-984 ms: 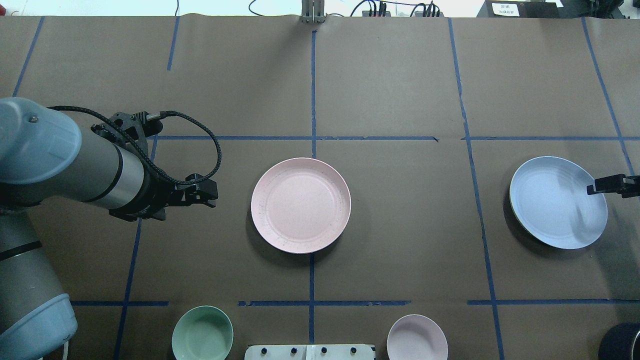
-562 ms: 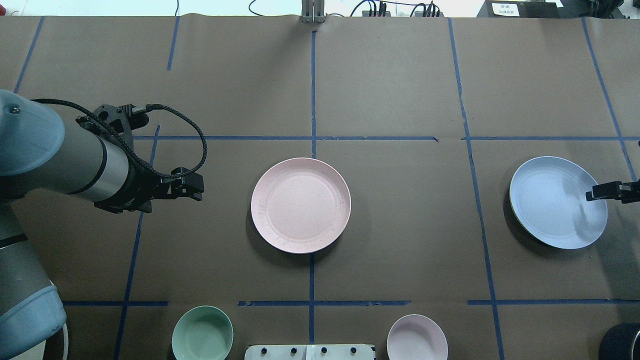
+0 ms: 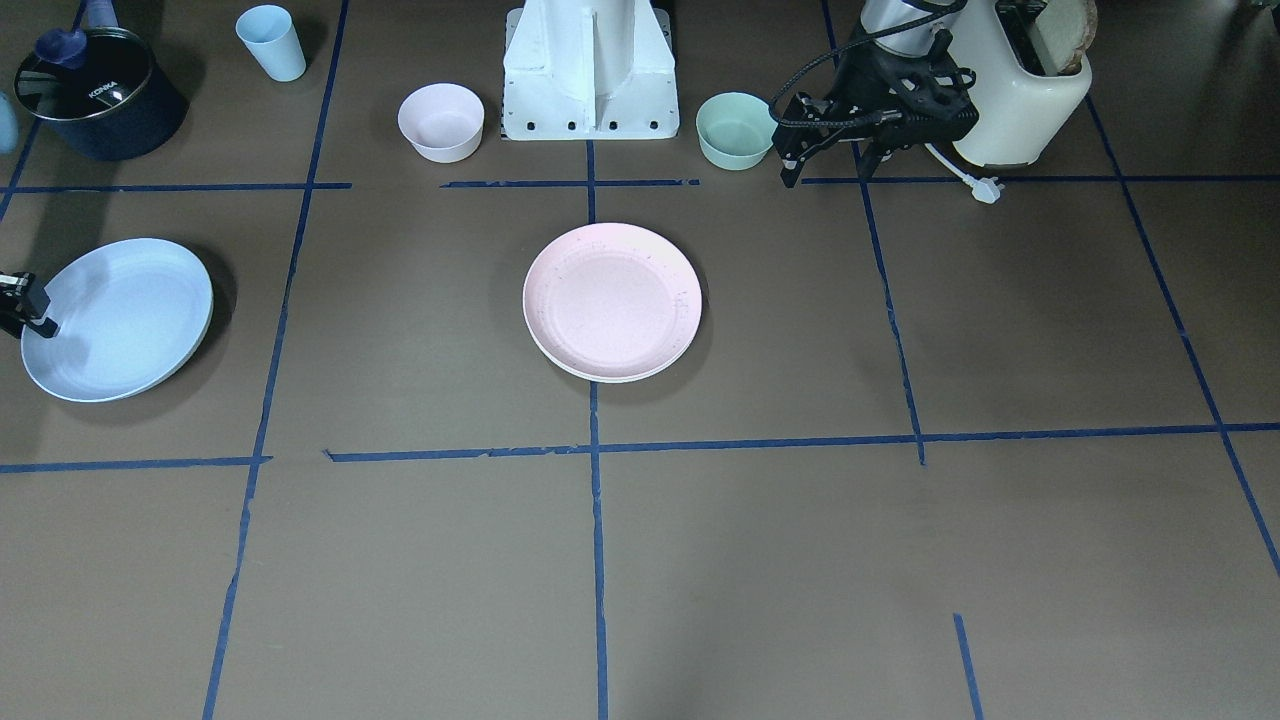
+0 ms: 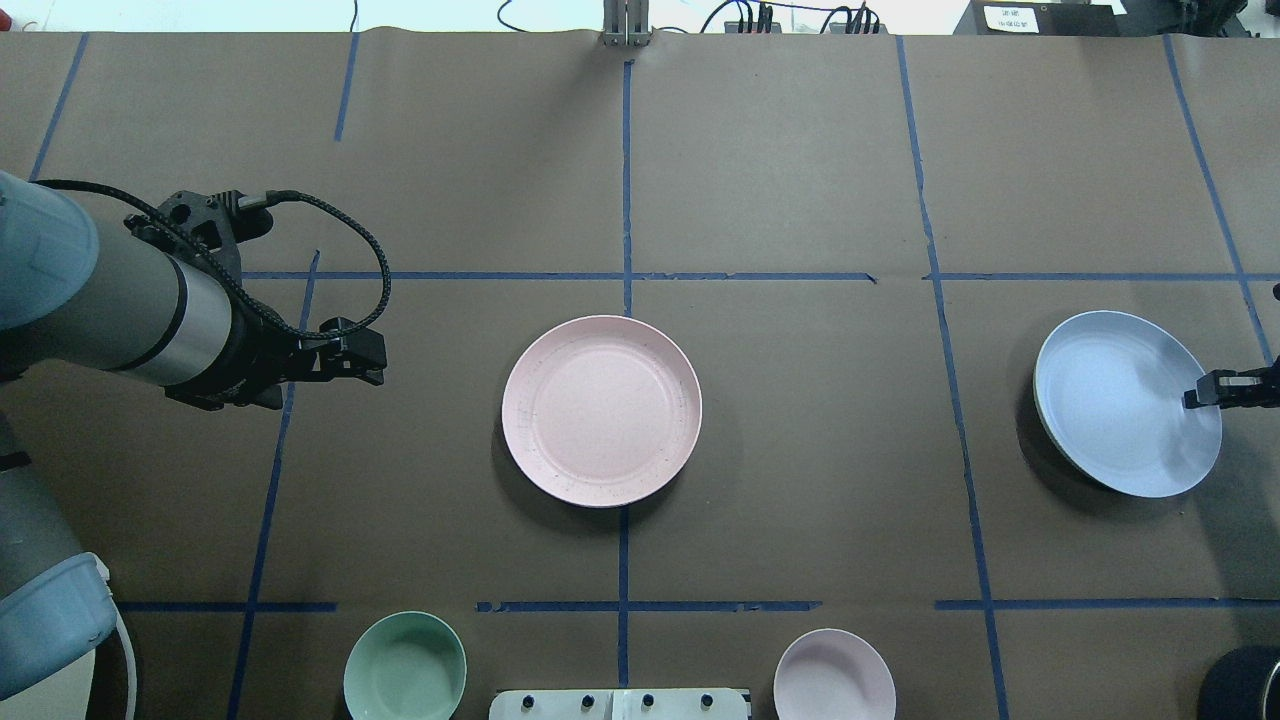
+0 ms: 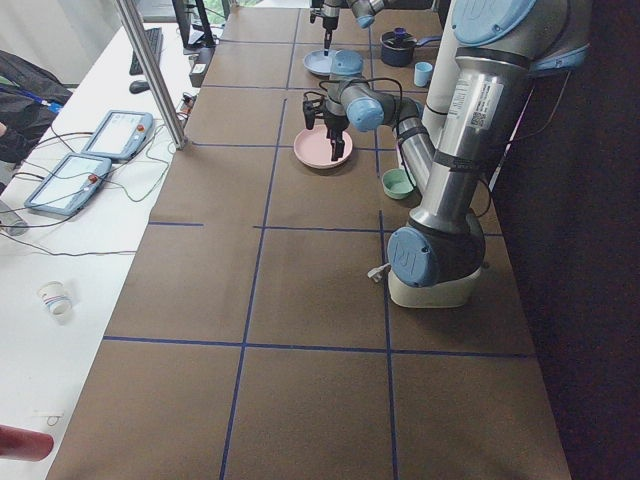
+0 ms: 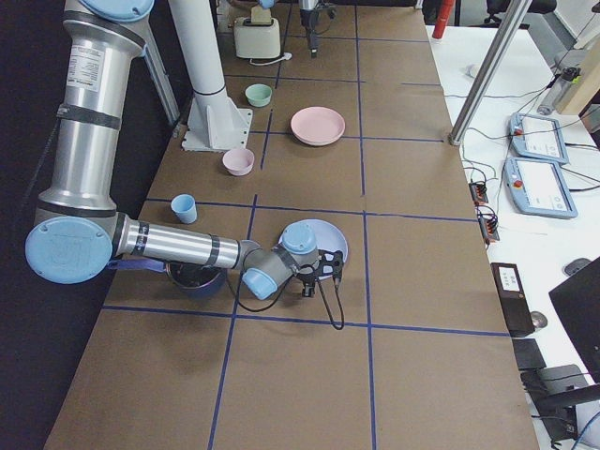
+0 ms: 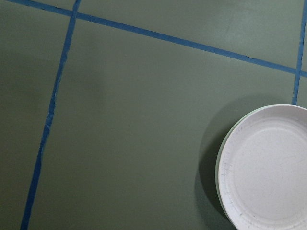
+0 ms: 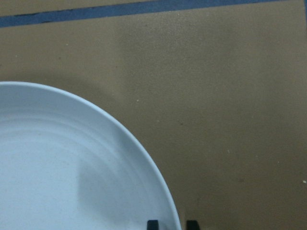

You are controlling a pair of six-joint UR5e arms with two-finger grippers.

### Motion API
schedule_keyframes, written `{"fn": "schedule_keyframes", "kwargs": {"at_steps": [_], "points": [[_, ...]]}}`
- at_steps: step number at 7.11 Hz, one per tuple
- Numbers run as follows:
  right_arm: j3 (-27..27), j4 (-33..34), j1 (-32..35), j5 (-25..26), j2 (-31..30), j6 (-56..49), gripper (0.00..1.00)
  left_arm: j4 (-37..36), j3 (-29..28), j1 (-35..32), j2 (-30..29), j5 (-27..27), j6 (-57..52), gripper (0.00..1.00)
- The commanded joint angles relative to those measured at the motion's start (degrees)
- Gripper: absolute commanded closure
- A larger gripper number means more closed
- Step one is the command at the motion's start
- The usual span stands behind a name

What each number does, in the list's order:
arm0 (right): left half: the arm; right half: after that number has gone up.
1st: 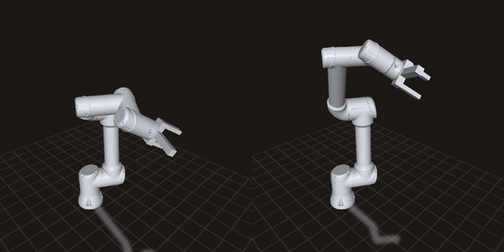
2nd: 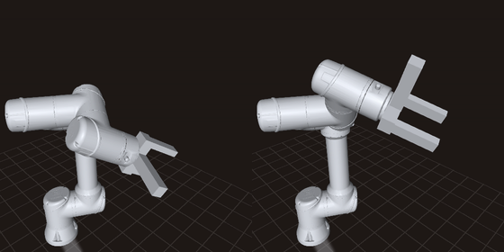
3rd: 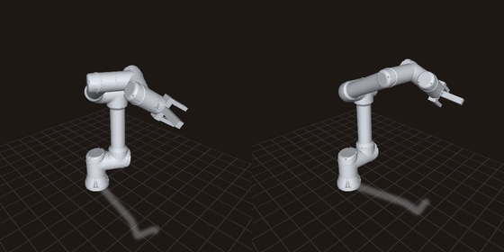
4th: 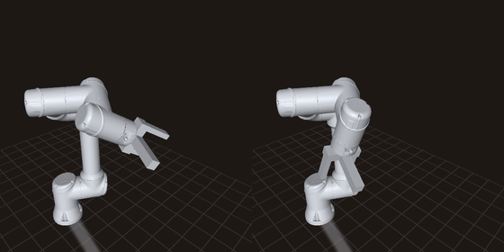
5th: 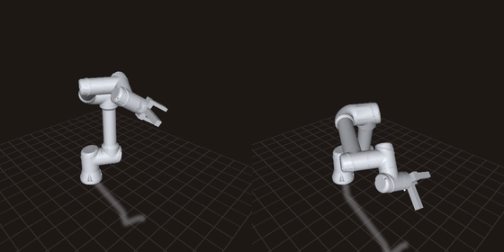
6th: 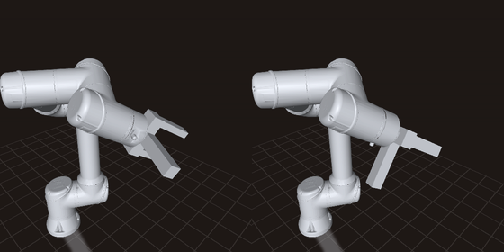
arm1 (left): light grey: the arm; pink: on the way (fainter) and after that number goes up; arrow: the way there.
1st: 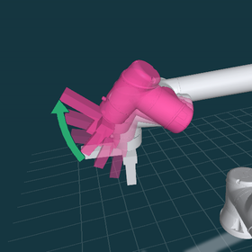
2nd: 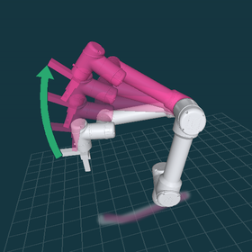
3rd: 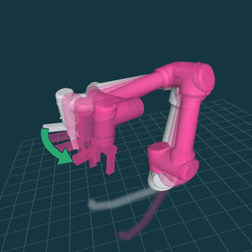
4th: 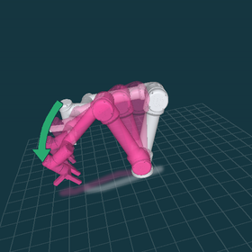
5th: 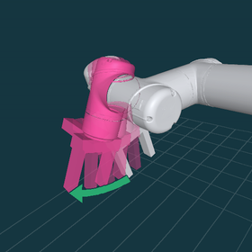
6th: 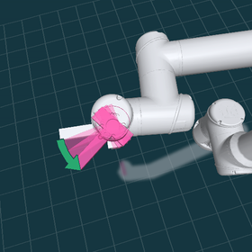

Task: Stack three plates with pink and blue
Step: 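Withdraw the left gripper while the right gripper grasps the light blue plate rim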

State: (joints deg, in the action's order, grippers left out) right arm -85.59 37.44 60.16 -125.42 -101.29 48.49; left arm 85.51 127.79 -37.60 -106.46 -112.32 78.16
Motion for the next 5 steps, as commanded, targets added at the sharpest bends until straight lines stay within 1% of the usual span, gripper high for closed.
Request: {"fn": "schedule_keyframes", "kwargs": {"at_steps": [1,3,4,5], "points": [[-2.37,-0.18,0.31,-0.78,-0.66,-0.06,1.00,0.01,0.00,-0.10,0.03,0.00,-0.11,0.00],[-5.44,-0.09,1.70,-1.92,-0.58,-0.15,1.00,-0.08,0.00,-1.15,0.11,0.09,-0.72,0.00],[-8.07,0.69,5.54,-7.06,0.03,0.20,1.00,-1.38,0.61,-4.11,1.16,0.00,-5.08,0.00],[-9.58,0.96,8.36,-10.51,0.91,0.47,1.00,-6.18,0.71,-7.89,1.26,-0.09,-13.91,0.00]]}}
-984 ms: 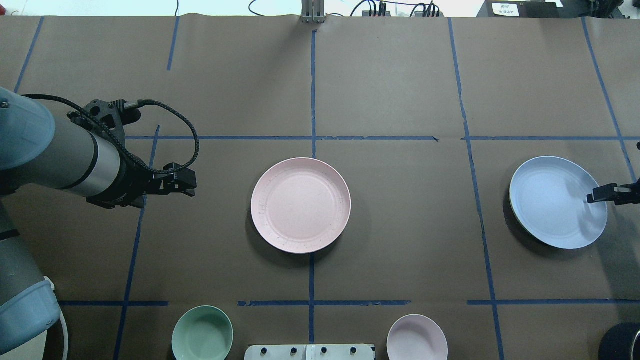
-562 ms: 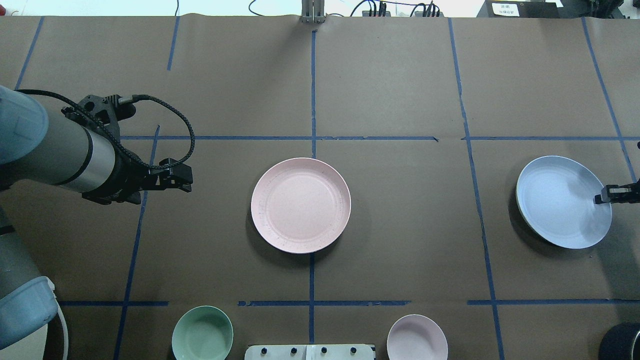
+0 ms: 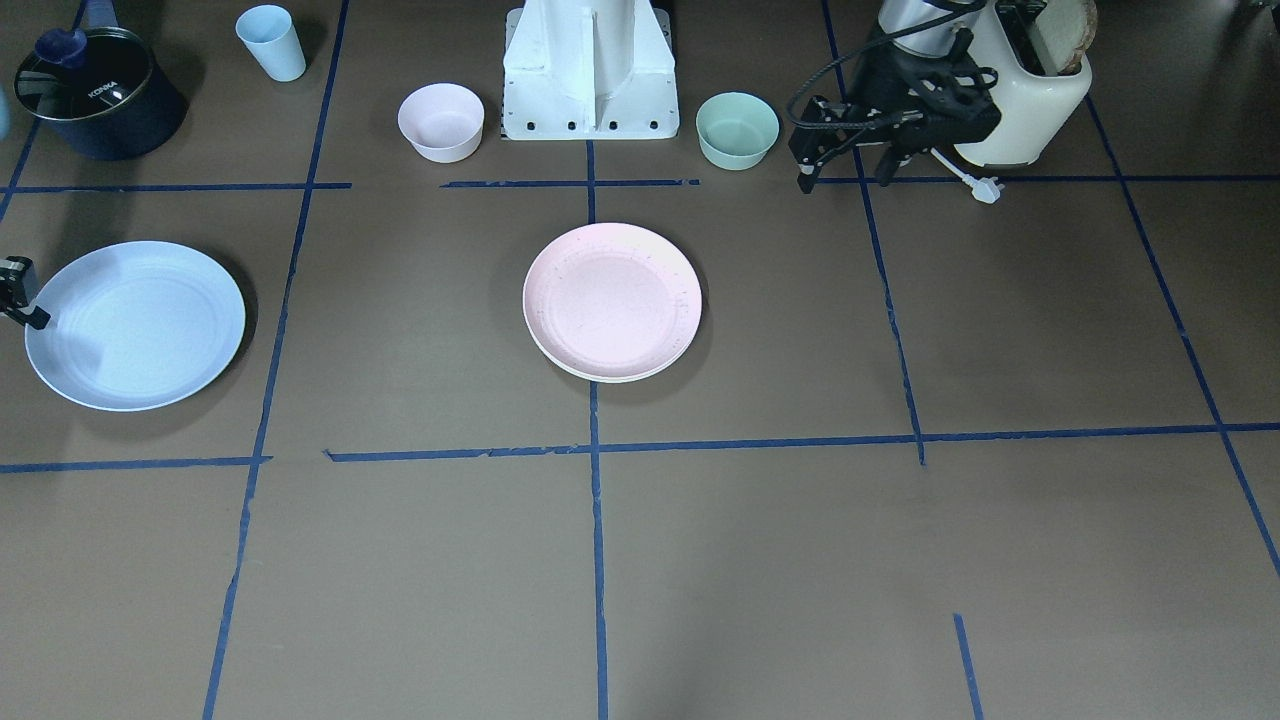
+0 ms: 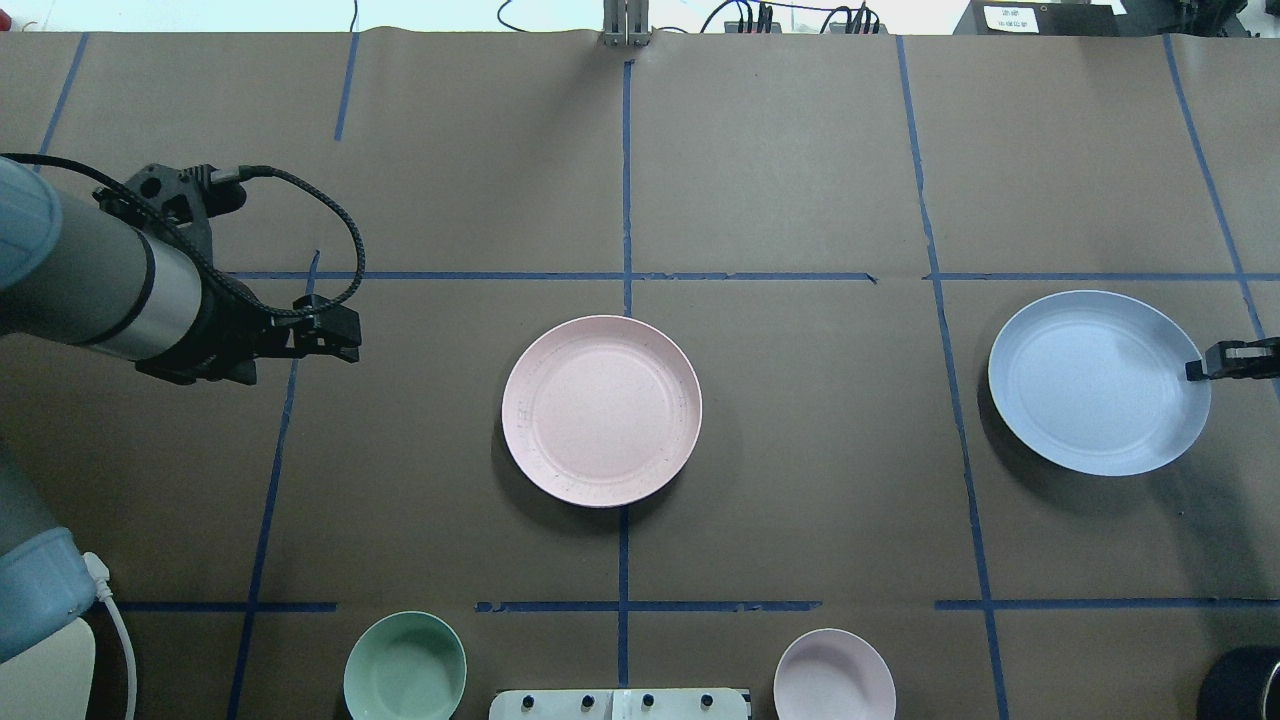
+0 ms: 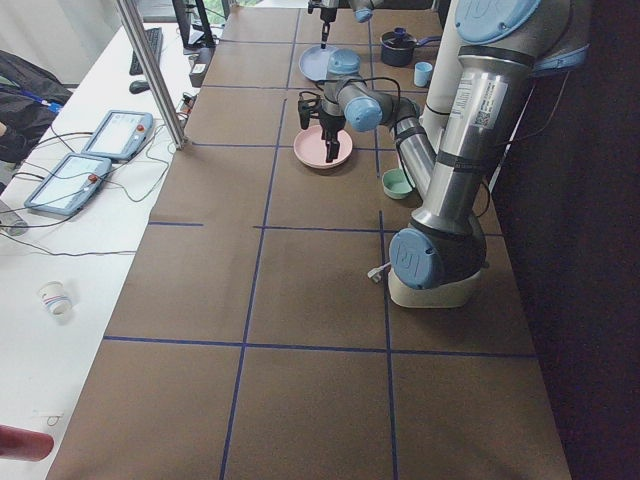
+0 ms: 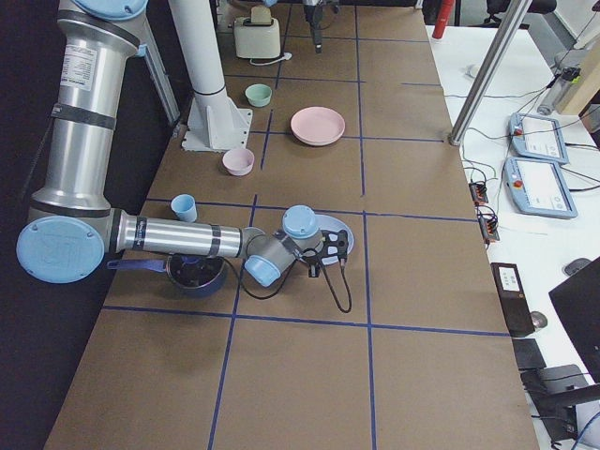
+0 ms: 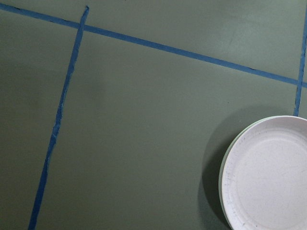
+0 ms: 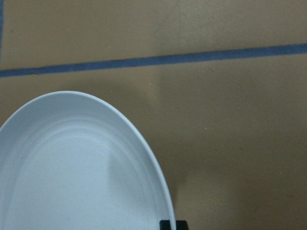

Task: Stack three plates with pink and blue
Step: 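Lift the light blue plate with the right gripper and carry it over the pink plate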

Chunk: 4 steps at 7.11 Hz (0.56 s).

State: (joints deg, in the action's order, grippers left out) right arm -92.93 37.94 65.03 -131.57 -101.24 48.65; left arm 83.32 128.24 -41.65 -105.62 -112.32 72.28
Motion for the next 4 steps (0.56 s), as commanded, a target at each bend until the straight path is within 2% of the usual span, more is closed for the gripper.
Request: {"fn": "schedule_keyframes", "kwargs": {"at_steps": [1,2,4], "points": [[-5.47,2.47,3.78,-6.57,2.95,1.96,1.00,-7.96,-0.26,-7.97,0.50,-1.84,-16.47,0.00],[-10.29,10.15,3.79,-7.72,9.07,9.64,1.00,-9.74,-1.05,-11.84,0.93,-3.94,-23.34,0.00],[-16.20,28.76,-1.02,-5.47,22.34,14.10,1.00,-10.29,-4.91,-18.18,4.69,-7.63,-37.14,0.00]]}}
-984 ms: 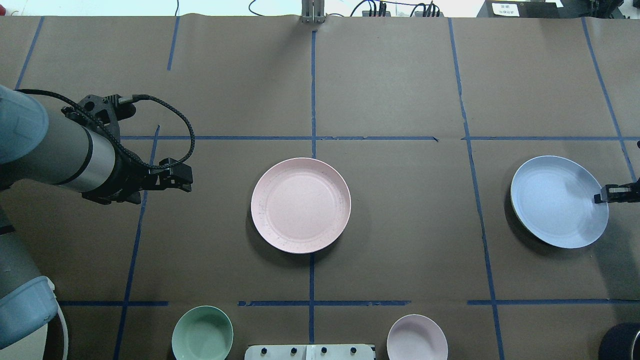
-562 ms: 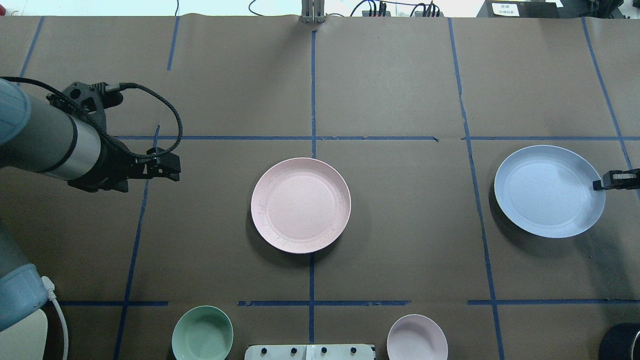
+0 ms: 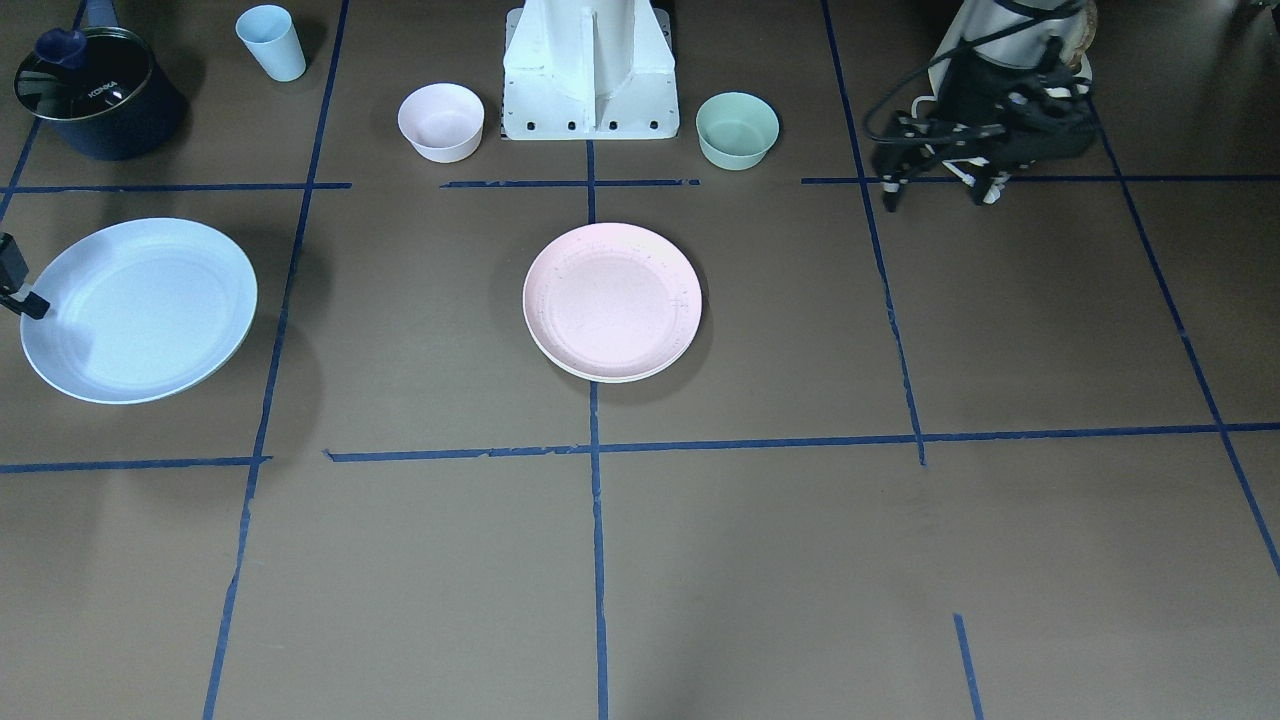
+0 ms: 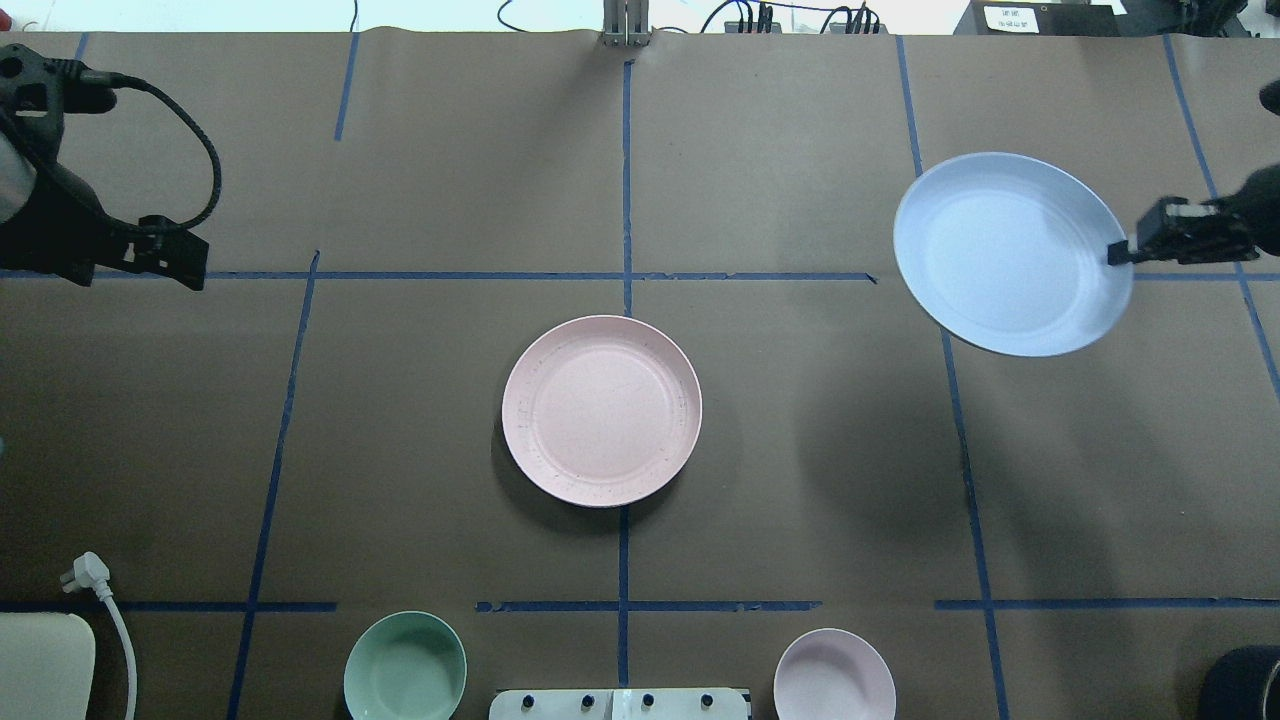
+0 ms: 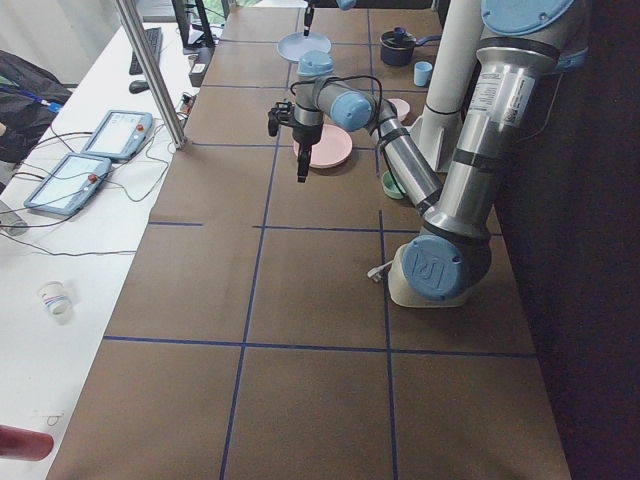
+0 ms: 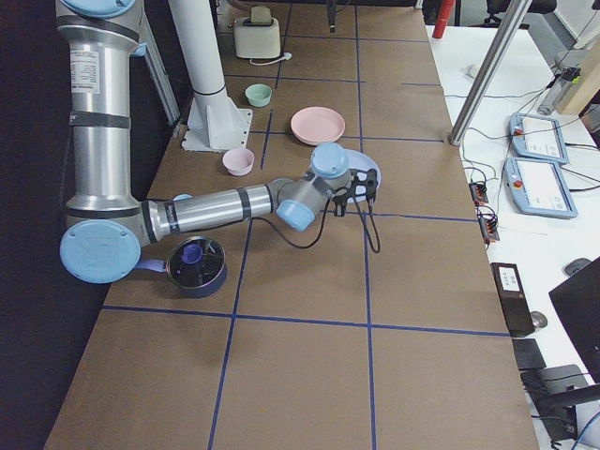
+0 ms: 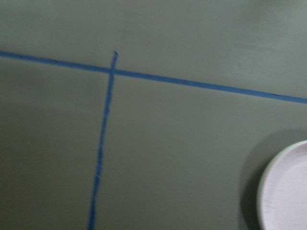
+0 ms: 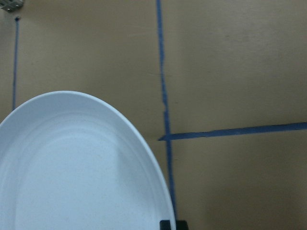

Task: Stack three plates with pink and blue
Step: 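Lift the light blue plate with the right gripper and carry it over the pink plate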

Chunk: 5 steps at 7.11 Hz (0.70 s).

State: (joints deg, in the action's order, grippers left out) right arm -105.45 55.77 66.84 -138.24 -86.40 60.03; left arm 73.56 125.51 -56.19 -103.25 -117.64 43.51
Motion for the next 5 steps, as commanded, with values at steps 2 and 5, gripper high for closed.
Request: {"fn": "schedule_keyframes", "kwargs": {"at_steps": [2,5], "points": [[-8.44,26.51,-13.17,11.70,18.75,8.22,1.00,0.44,-7.80,-8.74,5.25,-6.96,-18.67,0.00],[-7.76,29.75,-30.14,28.50,25.58,18.44,1.00,5.52,-17.11,-16.74,6.57,-10.49,-32.04,0.00]]}}
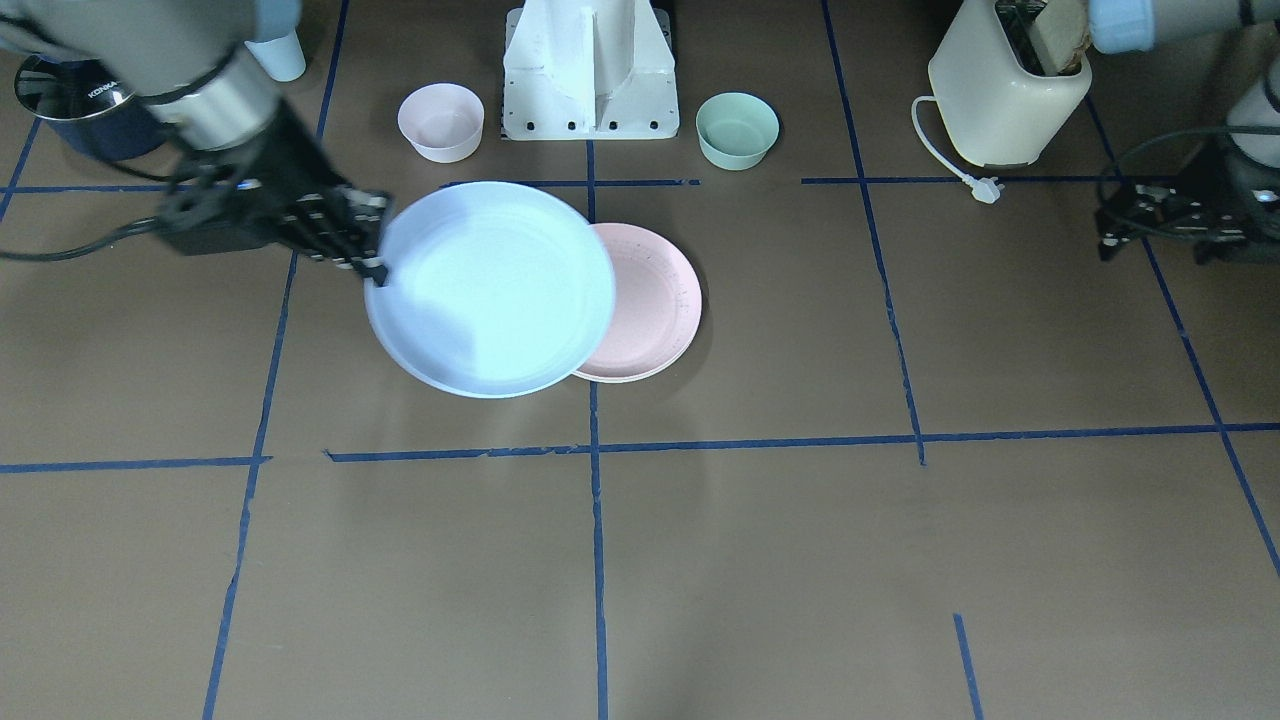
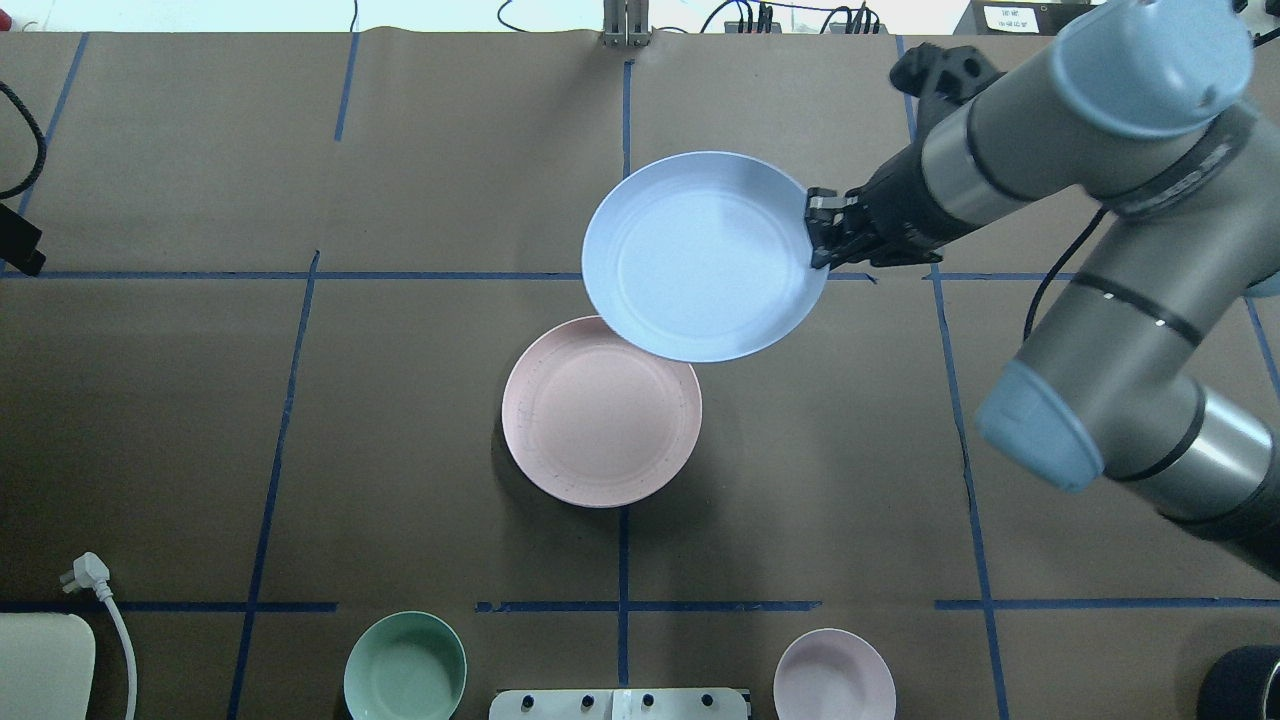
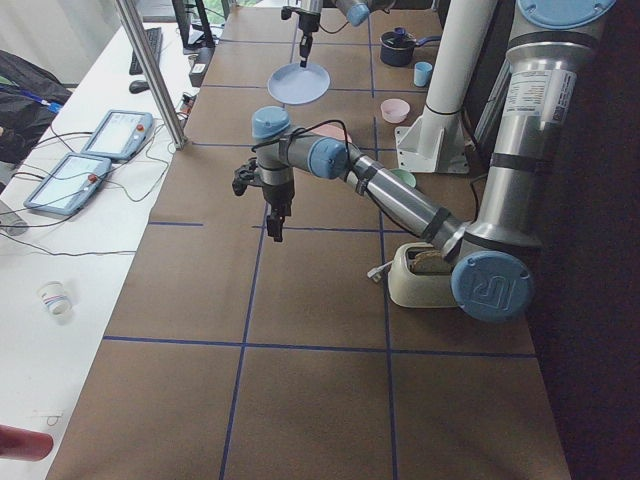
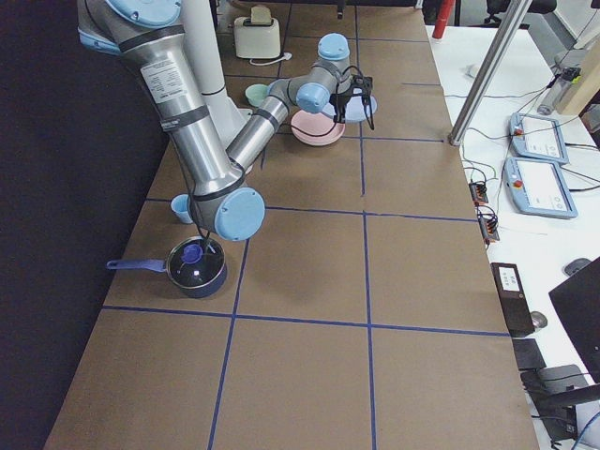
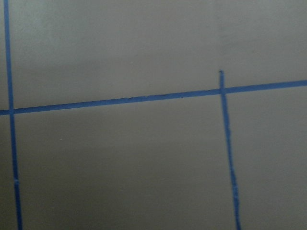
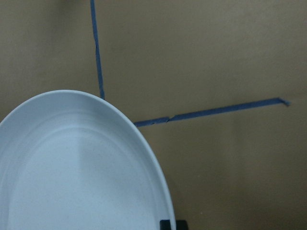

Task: Stack three plates with pink and blue
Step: 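Lift the light blue plate with the right gripper and carry it over the pink plate, then lower the light blue plate onto the pink plate and open the right gripper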

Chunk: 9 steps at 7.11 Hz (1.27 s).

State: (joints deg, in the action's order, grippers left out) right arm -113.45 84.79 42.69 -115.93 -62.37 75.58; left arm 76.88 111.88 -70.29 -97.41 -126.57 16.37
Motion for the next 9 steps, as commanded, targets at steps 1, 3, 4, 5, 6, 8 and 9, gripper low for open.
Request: {"fn": "schedule_keyframes", "kwargs": {"at_steps": [1,3,4,5,6,8,9], "points": [[0.59,0.65,-8.65,8.33,1.55,4.82,1.00,7.01,-5.68,-3.70,2.73,-2.54,-6.25,0.00],[2.08,0.21,-12.79,10.63,1.81,5.01,1.00,12.15,-8.94,-5.11,4.16,-2.63,-6.87,0.00],[2.78,0.21,-14.37,10.81,2.07,5.01,1.00,12.15,-10.96,-6.86,4.16,-2.63,-10.53,0.00],[3.75,0.12,-15.09,11.42,2.77,4.92,1.00,12.15,-12.55,-8.79,4.16,-2.63,-13.70,0.00],[4.89,0.03,-15.27,11.51,3.30,4.84,1.00,12.15,-12.74,-9.07,4.16,-2.63,-13.82,0.00],[7.71,0.12,-15.27,12.82,5.84,4.75,1.00,12.15,-12.74,-9.34,4.16,-2.72,-13.91,0.00],[7.71,0.12,-15.27,12.83,5.68,4.49,0.99,12.15,-12.74,-9.34,4.16,-2.72,-13.91,0.00]]}}
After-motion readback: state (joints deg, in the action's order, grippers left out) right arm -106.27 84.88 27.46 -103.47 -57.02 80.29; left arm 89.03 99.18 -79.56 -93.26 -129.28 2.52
